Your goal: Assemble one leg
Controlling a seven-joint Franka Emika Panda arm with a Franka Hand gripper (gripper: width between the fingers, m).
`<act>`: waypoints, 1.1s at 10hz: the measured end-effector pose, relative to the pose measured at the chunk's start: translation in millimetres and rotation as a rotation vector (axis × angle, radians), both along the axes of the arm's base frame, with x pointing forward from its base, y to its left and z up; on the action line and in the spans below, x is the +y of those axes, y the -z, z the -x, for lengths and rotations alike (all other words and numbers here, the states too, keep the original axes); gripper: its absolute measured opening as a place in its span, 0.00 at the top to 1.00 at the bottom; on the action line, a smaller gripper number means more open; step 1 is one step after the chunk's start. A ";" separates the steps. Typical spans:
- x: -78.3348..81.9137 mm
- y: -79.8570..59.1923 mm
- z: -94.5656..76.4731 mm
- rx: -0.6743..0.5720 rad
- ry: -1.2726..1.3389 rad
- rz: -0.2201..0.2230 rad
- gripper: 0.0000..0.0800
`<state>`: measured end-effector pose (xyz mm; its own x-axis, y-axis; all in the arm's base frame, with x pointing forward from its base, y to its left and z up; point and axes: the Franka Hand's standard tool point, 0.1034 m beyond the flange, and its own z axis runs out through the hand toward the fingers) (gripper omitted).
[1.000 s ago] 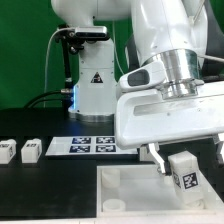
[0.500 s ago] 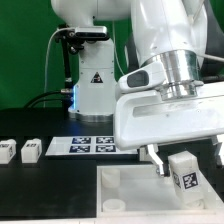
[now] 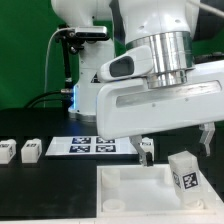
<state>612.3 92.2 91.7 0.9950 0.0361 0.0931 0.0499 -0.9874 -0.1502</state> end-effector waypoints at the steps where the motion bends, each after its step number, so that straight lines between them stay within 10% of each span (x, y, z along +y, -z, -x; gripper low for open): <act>1: 5.8 -0.4 -0.6 0.081 -0.006 -0.013 0.19; 3: 14.1 -5.4 -12.2 0.233 -0.026 -0.039 0.19; 8: 16.0 7.9 -22.8 0.158 -0.014 -0.032 0.19; 10: 15.8 8.3 -22.7 0.158 -0.014 -0.032 0.52; 11: 15.6 8.4 -22.8 0.159 -0.013 -0.031 0.52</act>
Offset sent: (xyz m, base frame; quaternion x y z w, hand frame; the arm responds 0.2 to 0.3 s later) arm 0.0235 0.0045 -0.0029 0.0020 0.0068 0.0038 1.0000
